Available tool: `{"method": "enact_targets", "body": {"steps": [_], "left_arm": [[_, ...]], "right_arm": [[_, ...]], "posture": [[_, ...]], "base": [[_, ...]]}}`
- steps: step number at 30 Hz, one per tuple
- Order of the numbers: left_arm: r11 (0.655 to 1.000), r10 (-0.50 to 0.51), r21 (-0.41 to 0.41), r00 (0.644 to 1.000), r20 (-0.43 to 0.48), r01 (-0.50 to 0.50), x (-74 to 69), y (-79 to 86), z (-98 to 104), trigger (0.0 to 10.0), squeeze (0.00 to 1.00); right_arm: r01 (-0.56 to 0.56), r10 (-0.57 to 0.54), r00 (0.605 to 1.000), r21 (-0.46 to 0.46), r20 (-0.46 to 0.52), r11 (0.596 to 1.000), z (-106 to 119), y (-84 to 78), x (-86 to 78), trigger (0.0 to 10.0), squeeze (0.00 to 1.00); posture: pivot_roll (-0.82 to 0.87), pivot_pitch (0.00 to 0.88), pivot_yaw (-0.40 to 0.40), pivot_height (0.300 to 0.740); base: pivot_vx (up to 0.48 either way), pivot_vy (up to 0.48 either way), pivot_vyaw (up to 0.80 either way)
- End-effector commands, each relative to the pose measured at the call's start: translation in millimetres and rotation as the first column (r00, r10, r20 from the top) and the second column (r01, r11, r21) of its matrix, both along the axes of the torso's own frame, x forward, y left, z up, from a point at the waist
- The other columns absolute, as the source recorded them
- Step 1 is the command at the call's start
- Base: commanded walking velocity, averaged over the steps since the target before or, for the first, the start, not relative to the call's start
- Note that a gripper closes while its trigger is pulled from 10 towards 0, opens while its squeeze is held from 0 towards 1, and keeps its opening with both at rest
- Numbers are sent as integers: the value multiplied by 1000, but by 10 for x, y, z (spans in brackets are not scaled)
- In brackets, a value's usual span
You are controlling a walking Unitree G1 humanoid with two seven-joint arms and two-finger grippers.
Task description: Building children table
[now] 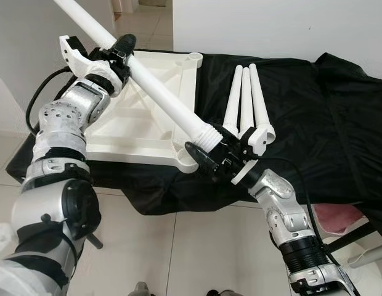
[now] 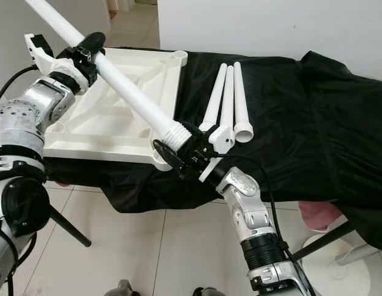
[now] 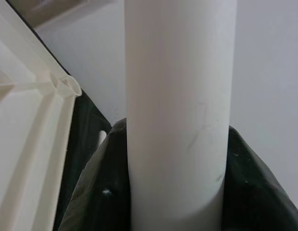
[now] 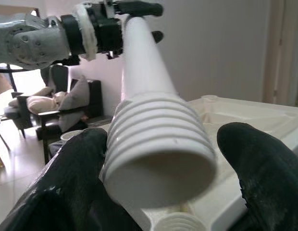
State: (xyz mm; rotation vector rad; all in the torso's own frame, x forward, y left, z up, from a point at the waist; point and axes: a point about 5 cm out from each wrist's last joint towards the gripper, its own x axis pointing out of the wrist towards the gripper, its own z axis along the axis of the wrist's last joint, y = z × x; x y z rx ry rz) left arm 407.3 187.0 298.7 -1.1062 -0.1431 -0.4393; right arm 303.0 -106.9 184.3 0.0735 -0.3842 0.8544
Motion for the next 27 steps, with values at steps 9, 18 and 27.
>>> {"method": "enact_targets", "body": {"steps": [9, 18, 27], "left_arm": [[996, -53, 75, 971, 232, 36, -44, 44, 214, 10000, 0], [992, -4, 125, 962, 274, -32, -27, 52, 318, 10000, 0], [966, -60, 254, 929, 364, -37, -62, -210, 382, 10000, 0]], "right_arm": [[100, -100, 995, -49, -9, 994, -56, -271, -45, 10000, 0], [30, -36, 999, -140, -38, 990, -87, -261, 2, 10000, 0], [19, -20, 1000, -184, -4, 983, 2, -179, 120, 10000, 0]], "posture": [[-51, 48, 56, 740], [-29, 59, 16, 740], [-16, 53, 7, 740]], "base": [[0, 0, 0], [0, 0, 0], [0, 0, 0]]}}
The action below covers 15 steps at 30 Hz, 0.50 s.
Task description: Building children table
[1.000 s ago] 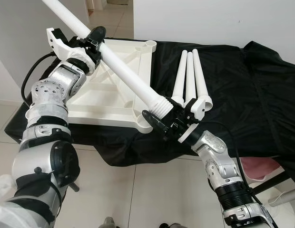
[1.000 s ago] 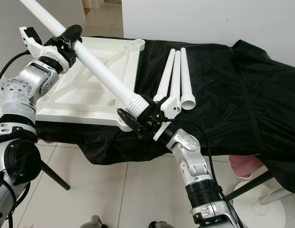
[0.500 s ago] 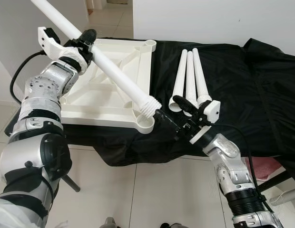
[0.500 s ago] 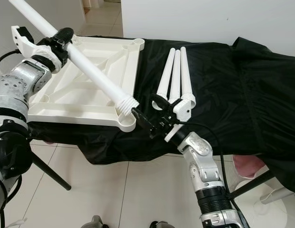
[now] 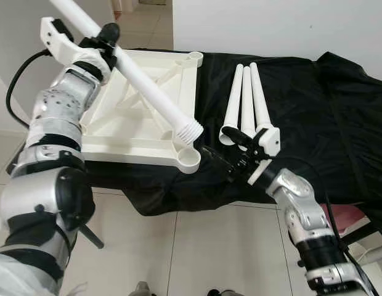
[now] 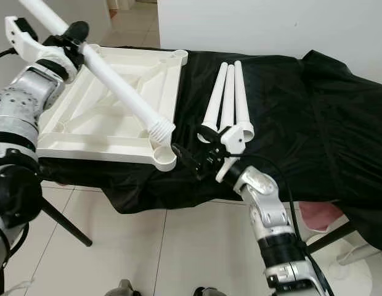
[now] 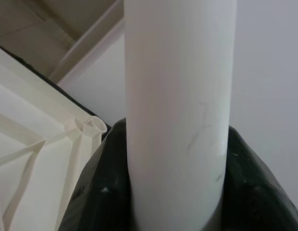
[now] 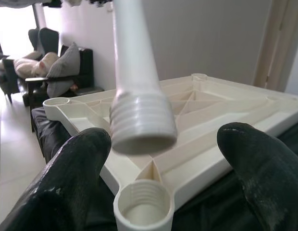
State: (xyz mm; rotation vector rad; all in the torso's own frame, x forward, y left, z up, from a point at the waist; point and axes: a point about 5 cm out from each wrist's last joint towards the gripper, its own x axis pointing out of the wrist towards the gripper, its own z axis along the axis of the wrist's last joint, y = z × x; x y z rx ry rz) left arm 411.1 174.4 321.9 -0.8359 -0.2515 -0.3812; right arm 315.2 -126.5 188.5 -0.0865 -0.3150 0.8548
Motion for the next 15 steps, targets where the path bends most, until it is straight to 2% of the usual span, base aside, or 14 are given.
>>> {"method": "enact_targets", "body": {"steps": [1, 2, 3, 5, 7, 8, 11, 15], "left_arm": [[981, -189, 97, 951, 246, 170, -102, -142, 155, 10000, 0], [981, -189, 97, 951, 246, 170, -102, -142, 155, 10000, 0], [976, -195, 149, 947, 254, 161, -111, -239, 161, 10000, 0], [976, -195, 149, 947, 254, 161, -111, -239, 161, 10000, 0], [959, -216, 242, 935, 282, 148, -142, -418, 184, 10000, 0], [959, -216, 242, 935, 282, 148, -142, -418, 184, 10000, 0], [925, -253, 358, 910, 329, 127, -221, -678, 234, 10000, 0], [910, -273, 396, 893, 358, 119, -275, -796, 272, 10000, 0]], "right_arm": [[-3, 3, 1000, -30, -4, 1000, -34, 15, 24, 10000, 0], [-3, 3, 1000, -30, -4, 1000, -34, 15, 24, 10000, 0], [-4, 5, 1000, -47, 5, 999, -26, 36, 53, 10000, 0], [-4, 5, 1000, -47, 5, 999, -26, 36, 53, 10000, 0], [-12, 13, 1000, -61, 19, 998, 19, 79, 95, 10000, 0], [-12, 13, 1000, -61, 19, 998, 19, 79, 95, 10000, 0], [2, 0, 999, -58, 43, 998, 148, 129, 167, 10000, 0], [4, -1, 998, -58, 58, 998, 226, 164, 191, 10000, 0]], "posture": [[-9, 52, 3, 740], [-9, 52, 3, 740], [-2, 50, -2, 740], [-2, 50, -2, 740], [0, 49, -3, 740], [0, 49, -3, 740], [-2, 42, -7, 740], [-5, 39, -9, 740]], "base": [[0, 0, 0], [0, 0, 0], [0, 0, 0], [0, 0, 0], [0, 0, 0], [0, 0, 0], [0, 0, 0], [0, 0, 0]]}}
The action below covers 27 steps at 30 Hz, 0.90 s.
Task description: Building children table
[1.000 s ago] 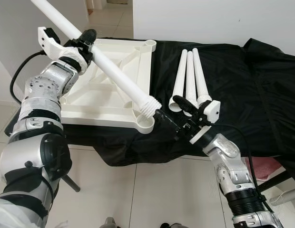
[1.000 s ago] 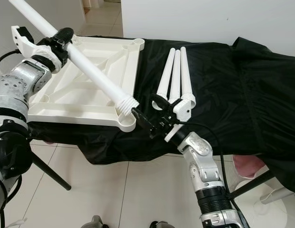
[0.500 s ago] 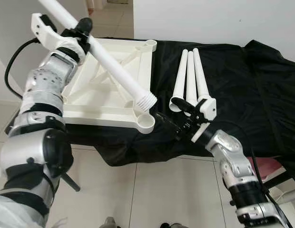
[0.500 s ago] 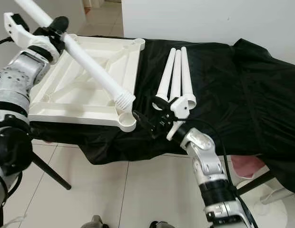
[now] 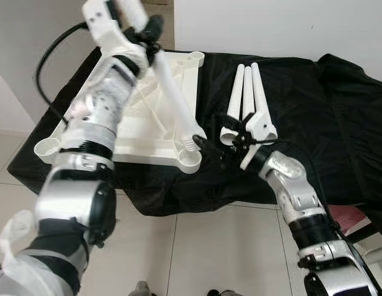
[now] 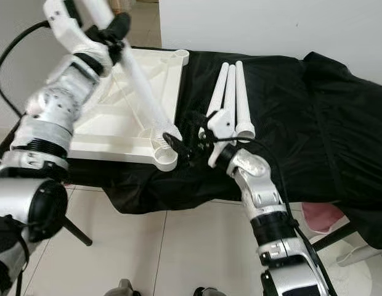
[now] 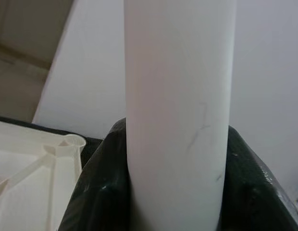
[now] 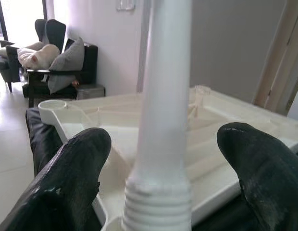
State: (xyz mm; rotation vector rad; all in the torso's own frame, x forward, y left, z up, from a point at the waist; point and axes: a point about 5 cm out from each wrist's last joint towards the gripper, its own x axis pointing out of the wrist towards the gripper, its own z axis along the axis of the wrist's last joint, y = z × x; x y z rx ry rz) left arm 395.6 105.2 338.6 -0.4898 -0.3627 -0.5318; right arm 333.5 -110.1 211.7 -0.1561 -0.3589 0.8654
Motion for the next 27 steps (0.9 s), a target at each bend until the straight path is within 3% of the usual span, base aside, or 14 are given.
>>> {"method": "enact_targets", "body": {"steps": [1, 7, 15, 27], "left_arm": [[977, -202, 109, 962, 185, 184, -147, -155, 122, 10000, 0], [972, -227, 112, 947, 228, 206, -238, -293, 199, 10000, 0], [950, -268, 242, 915, 301, 199, -413, -634, 221, 10000, 0], [936, -290, 290, 908, 303, 202, -506, -853, 107, 10000, 0]], "right_arm": [[9, -9, 1000, -20, -4, 1000, 21, 14, 23, 10000, 0], [55, -55, 998, -55, 4, 997, 93, 20, 114, 10000, 0], [128, -128, 992, -147, 10, 981, 201, 138, 292, 10000, 0], [192, -200, 980, -235, -11, 953, 232, 196, 414, 10000, 0]], "posture": [[-5, 39, -9, 740], [-9, 33, -12, 740], [-12, 19, -14, 740], [-6, 12, -20, 740]], "base": [[0, 0, 0], [0, 0, 0], [0, 0, 0], [0, 0, 0]]}}
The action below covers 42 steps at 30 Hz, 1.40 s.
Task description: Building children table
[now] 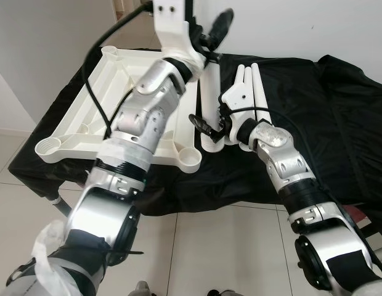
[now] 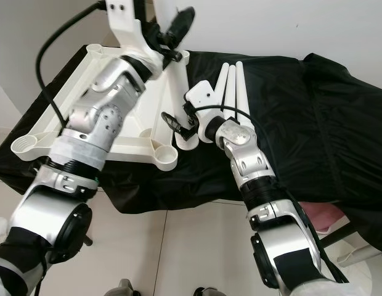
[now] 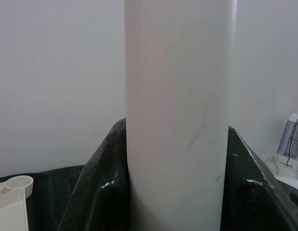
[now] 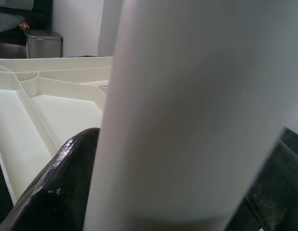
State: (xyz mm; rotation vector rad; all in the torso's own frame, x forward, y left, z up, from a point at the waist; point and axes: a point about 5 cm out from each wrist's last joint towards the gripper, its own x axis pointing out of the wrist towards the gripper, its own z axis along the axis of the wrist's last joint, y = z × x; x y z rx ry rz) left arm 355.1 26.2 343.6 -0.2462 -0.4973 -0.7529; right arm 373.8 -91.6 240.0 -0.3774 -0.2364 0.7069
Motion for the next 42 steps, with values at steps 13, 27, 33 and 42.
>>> {"method": "enact_targets", "body": {"steps": [13, 27, 33, 42], "left_arm": [[992, -118, 63, 986, 117, 111, -114, -73, 79, 10000, 0], [989, -140, 73, 982, 125, 132, -154, -111, 85, 10000, 0], [982, -184, 64, 977, 110, 178, -175, -130, 70, 10000, 1000], [976, -202, 110, 972, 124, 188, -217, -162, 9, 10000, 420]], "right_arm": [[19, -20, 997, -25, -69, 1000, -115, 29, 33, 5098, 0], [72, -71, 989, 4, -129, 997, -164, -14, 84, 0, 0], [153, -147, 978, 25, -146, 988, -152, -83, 141, 10000, 0], [281, -257, 952, 133, -168, 951, -137, -194, 190, 10000, 0]], "posture": [[-4, 8, -20, 740], [1, 8, -17, 740], [4, 8, -16, 740], [7, 15, -8, 740]], "base": [[0, 0, 0], [0, 0, 0], [0, 0, 0], [0, 0, 0]]}}
